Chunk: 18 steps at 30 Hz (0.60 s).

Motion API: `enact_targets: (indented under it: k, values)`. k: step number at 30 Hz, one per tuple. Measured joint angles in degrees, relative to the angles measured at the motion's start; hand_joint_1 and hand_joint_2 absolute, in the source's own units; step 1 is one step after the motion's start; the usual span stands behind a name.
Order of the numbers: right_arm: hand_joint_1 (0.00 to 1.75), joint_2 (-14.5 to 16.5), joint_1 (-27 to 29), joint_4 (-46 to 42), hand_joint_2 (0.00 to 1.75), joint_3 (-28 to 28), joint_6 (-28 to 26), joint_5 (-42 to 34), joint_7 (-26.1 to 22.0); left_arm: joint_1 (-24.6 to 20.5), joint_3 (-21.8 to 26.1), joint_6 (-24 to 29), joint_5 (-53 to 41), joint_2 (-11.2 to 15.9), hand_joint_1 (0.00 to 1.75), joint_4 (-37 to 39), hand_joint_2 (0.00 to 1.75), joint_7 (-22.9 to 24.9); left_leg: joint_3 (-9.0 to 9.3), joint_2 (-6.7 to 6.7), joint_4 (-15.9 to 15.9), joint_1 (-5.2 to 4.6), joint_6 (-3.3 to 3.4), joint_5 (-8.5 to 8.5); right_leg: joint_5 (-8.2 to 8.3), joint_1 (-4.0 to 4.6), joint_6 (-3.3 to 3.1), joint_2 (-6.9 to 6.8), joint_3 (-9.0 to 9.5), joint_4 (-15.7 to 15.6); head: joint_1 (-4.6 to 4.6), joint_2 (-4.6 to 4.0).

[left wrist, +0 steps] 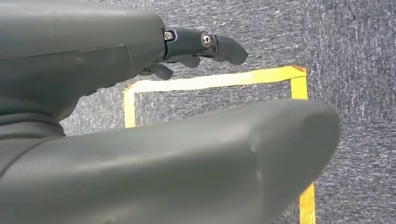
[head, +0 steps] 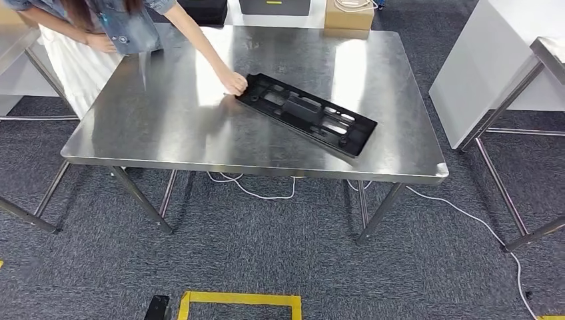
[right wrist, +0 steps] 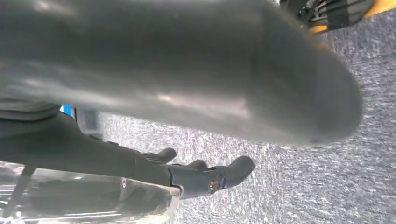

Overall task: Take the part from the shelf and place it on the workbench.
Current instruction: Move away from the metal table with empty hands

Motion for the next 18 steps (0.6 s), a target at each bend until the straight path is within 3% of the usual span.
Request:
enact_targets:
  k: [2, 4, 6, 8, 9, 10, 12, 14, 15, 17, 18]
  values:
    - [0.00, -0.11, 0.01, 0.06, 0.00, -0.01, 0.27, -0.13, 0.15, -0.05, -0.01, -0.19, -0.20, -0.07, 0.00, 0.00, 0.00, 0.01, -0.62, -0.27, -0.19, -0.64, 0.84, 0.21, 0.61, 0.32, 1.26, 0.02, -0.62, 0.09, 0.13, 0.00]
    - [0.00, -0.29, 0.05, 0.06, 0.00, -0.01, 0.40, -0.25, 0.27, -0.17, -0.03, -0.27, -0.37, -0.14, 0.00, -0.01, 0.00, 0.02, -1.40, -0.08, -0.66, -1.05, 2.50, 1.17, -0.06, 0.14, 1.86, 0.00, -1.49, 0.82, 0.18, 0.00]
    - [0.00, -0.41, 0.05, 0.07, 0.00, -0.01, 0.43, -0.29, 0.36, -0.41, -0.04, -0.29, -0.45, -0.23, 0.00, -0.02, 0.00, 0.05, -2.59, 0.15, -1.09, -1.28, 4.18, 2.47, -3.93, -0.11, 1.29, -0.02, -3.67, 5.54, 0.41, 0.00]
    - [0.00, -0.46, 0.05, 0.08, 0.00, -0.01, 0.66, -0.33, 0.55, -0.58, -0.05, -0.37, -0.53, -0.34, 0.00, -0.02, 0.00, 0.13, -4.23, 0.22, -1.08, -1.81, 4.94, 3.75, -8.31, -0.03, 0.89, -0.02, -6.29, 13.26, 0.70, 0.00]
    - [0.00, -0.53, 0.05, 0.08, 0.00, -0.01, 0.99, -0.37, 0.71, -0.62, -0.05, -0.44, -0.58, -0.43, 0.00, -0.02, 0.00, 0.18, -5.12, 0.24, -1.07, -2.12, 5.06, 4.45, -9.21, 0.08, 1.09, -0.02, -6.84, 16.15, 0.75, 0.00]
    - [0.00, -0.64, 0.05, 0.08, 0.00, -0.01, 1.48, -0.43, 0.93, -0.64, -0.06, -0.51, -0.66, -0.51, 0.00, -0.02, 0.00, 0.26, -6.01, 0.24, -1.06, -2.42, 5.11, 5.16, -8.94, 0.28, 1.46, -0.02, -6.42, 17.19, 0.79, 0.00]
    - [0.00, -0.89, -0.03, 0.08, 0.00, -0.01, 2.56, -0.52, 1.39, -0.75, -0.07, -0.65, -0.85, -0.68, 0.00, -0.02, 0.00, 0.47, -7.80, 0.21, -1.04, -2.90, 5.10, 6.69, -6.41, 0.85, 1.91, -0.02, -2.37, 13.29, 0.82, 0.00]
    - [0.00, -1.10, -0.31, 0.07, 0.00, -0.01, 3.23, -0.55, 1.73, -0.90, -0.13, -0.78, -1.00, -0.89, 0.00, -0.03, 0.00, 0.69, -9.02, 0.20, -1.03, -3.17, 4.80, 8.18, -5.86, 1.68, 0.96, -0.08, 3.91, 4.51, 0.74, 0.00]
    - [0.00, -1.15, -0.45, 0.07, 0.00, -0.01, 3.37, -0.55, 1.82, -0.97, -0.16, -0.84, -1.04, -0.96, 0.00, -0.04, 0.00, 0.76, -9.19, 0.24, -1.18, -3.23, 4.53, 8.85, -6.19, 2.06, 0.31, -0.09, 5.88, 1.11, 0.68, -0.01]
    - [0.00, -1.23, -0.59, 0.08, 0.00, -0.02, 3.45, -0.55, 1.93, -1.08, -0.25, -0.97, -1.11, -1.12, 0.00, -0.04, 0.00, 0.92, -9.14, 0.40, -1.76, -3.14, 3.83, 10.19, -6.26, 2.69, -0.71, -0.11, 6.78, -1.70, 0.70, -0.01]
    - [0.00, -1.21, -0.55, 0.10, 0.00, -0.02, 3.45, -0.55, 2.03, -1.11, -0.28, -1.01, -1.12, -1.15, 0.00, -0.04, 0.00, 0.98, -9.22, 0.42, -1.99, -2.99, 3.50, 10.62, -5.52, 2.25, -1.13, -0.11, 6.26, -1.81, 0.78, -0.01]
